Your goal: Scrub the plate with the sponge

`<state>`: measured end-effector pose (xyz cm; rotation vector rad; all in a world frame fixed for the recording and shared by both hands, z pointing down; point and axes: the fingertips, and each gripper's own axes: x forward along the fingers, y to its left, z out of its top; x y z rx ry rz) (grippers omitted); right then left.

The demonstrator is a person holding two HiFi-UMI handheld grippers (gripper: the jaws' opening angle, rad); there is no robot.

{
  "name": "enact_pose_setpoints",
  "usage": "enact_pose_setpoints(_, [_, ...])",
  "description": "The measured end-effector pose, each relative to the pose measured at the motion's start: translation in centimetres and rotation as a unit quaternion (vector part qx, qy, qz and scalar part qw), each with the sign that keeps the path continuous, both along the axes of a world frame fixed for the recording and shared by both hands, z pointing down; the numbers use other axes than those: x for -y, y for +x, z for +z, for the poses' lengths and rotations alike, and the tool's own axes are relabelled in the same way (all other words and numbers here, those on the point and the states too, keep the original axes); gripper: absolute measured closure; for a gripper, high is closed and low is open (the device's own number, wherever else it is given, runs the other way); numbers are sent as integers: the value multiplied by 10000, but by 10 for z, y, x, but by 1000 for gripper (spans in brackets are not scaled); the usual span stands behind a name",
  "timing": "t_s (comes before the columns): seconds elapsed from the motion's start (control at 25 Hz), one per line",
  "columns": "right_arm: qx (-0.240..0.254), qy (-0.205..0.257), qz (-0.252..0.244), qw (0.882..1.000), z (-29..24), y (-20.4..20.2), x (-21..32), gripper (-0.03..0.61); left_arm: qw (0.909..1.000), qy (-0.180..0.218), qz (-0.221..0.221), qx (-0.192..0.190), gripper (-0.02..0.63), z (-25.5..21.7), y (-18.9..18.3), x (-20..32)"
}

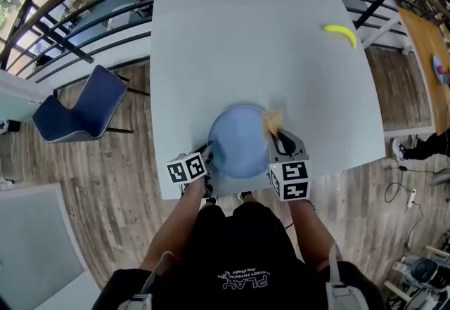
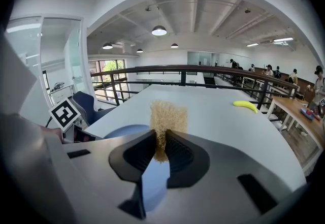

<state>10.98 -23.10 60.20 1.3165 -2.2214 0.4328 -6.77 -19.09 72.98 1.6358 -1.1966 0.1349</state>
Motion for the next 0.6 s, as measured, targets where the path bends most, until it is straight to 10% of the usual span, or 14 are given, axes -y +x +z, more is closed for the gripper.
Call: enact_pose_setpoints(0.6, [236,-13,-32,9997,9,1,4,515,9984,-215,6,523,467,13,-2,-5])
